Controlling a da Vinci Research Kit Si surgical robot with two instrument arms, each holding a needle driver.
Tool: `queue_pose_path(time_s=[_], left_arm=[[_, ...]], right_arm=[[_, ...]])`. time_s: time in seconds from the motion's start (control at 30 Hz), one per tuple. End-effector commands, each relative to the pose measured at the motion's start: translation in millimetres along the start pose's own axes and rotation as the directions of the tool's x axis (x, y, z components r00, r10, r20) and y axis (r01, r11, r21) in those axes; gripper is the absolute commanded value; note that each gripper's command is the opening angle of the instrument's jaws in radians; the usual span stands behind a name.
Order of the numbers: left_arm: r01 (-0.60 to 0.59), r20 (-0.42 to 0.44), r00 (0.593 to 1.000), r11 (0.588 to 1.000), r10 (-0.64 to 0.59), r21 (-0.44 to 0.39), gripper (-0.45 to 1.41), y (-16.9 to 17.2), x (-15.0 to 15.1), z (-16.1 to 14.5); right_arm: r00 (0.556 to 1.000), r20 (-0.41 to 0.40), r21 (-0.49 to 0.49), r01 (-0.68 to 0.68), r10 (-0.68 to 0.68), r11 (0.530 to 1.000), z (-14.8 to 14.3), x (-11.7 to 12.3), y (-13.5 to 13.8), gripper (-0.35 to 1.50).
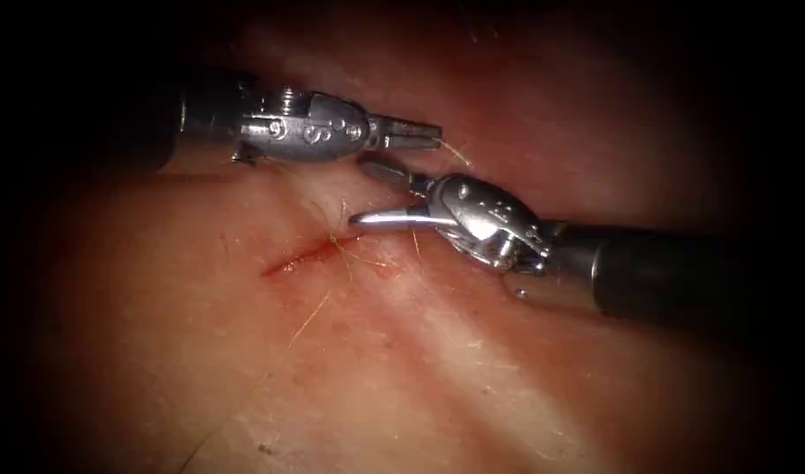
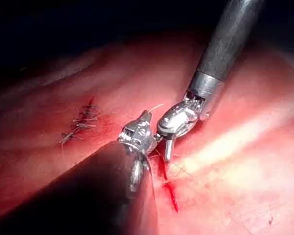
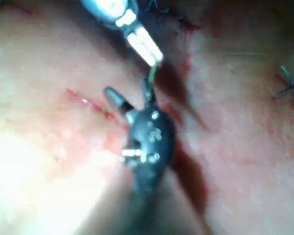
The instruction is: Wound Closure
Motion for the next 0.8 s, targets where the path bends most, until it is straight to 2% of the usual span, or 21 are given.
queue_pose_path(time_s=[0.03, 0.07, 0.1, 0.23, 0.27, 0.3, 0.33, 0.37, 0.43, 0.5, 0.53, 0.6, 0.73, 0.8], left_arm=[[-0.001, 0.002, 1.0, 1.0, 0.001, 0.011, -0.45, -0.4, -0.4, -0.3], [-0.001, 0.002, 1.0, 1.0, 0.001, 0.011, -0.45, -0.4, -0.4, -0.3], [-0.002, 0.007, 1.0, 1.0, 0.002, 0.016, -0.45, -0.3, -0.7, -1.2], [-0.009, 0.016, 1.0, 1.0, 0.009, 0.02, -0.45, 0.3, -1.7, -3.0], [-0.015, 0.024, 1.0, 1.0, 0.014, 0.024, -0.45, 0.8, -2.3, -4.0], [-0.015, 0.024, 1.0, 1.0, 0.014, 0.024, -0.45, 0.8, -2.3, -4.0], [-0.021, 0.03, 0.999, 0.999, 0.02, 0.025, -0.45, 1.5, -3.0, -5.1], [-0.021, 0.03, 0.999, 0.999, 0.02, 0.025, -0.45, 1.5, -3.0, -5.1], [-0.025, 0.042, 0.999, 0.999, 0.023, 0.031, -0.45, 3.0, -4.3, -6.9], [-0.022, 0.047, 0.999, 0.999, 0.021, 0.034, -0.45, 3.6, -4.7, -7.4], [-0.015, 0.056, 0.998, 0.999, 0.012, 0.042, -0.45, 4.9, -5.8, -8.6], [-0.013, 0.06, 0.998, 0.999, 0.01, 0.049, -0.45, 5.4, -6.3, -9.1], [0.014, 0.129, 0.991, 0.998, -0.022, 0.057, -0.45, 7.8, -10.9, -12.1], [0.019, 0.144, 0.989, 0.998, -0.027, 0.058, -0.45, 8.0, -11.9, -12.5]], right_arm=[[1.0, 0.001, 0.011, 0.0, 0.0, 1.0, -1.4, -0.1, 0.0, 1.47], [1.0, 0.001, 0.011, 0.0, 0.0, 1.0, -1.4, -0.1, 0.0, 1.47], [1.0, 0.004, 0.015, 0.009, -0.009, 1.0, -3.3, 0.2, 0.0, 1.47], [1.0, 0.012, 0.003, 0.017, -0.017, 1.0, -7.3, 0.6, -0.2, 1.47], [1.0, 0.017, 0.0, 0.017, -0.017, 1.0, -9.6, 0.6, -0.4, 1.47], [1.0, 0.017, 0.0, 0.017, -0.017, 1.0, -9.6, 0.6, -0.4, 1.47], [1.0, 0.022, -0.008, 0.019, -0.019, 1.0, -11.6, 0.5, -0.7, 1.47], [1.0, 0.022, -0.008, 0.019, -0.019, 1.0, -11.6, 0.5, -0.7, 1.47], [0.999, 0.024, -0.017, 0.021, -0.02, 1.0, -13.8, 0.4, -0.9, 1.47], [1.0, 0.024, -0.023, 0.021, -0.021, 1.0, -14.5, 0.3, -1.0, 1.47], [1.0, 0.019, -0.036, 0.022, -0.022, 0.999, -15.9, 0.2, -1.0, 1.47], [1.0, 0.017, -0.039, 0.023, -0.022, 0.999, -16.2, 0.2, -1.0, 1.47], [0.999, 0.022, -0.057, 0.028, -0.027, 0.998, -17.3, -0.5, -0.7, 1.47], [0.999, 0.022, -0.057, 0.029, -0.028, 0.998, -17.4, -0.6, -0.6, 1.47]])
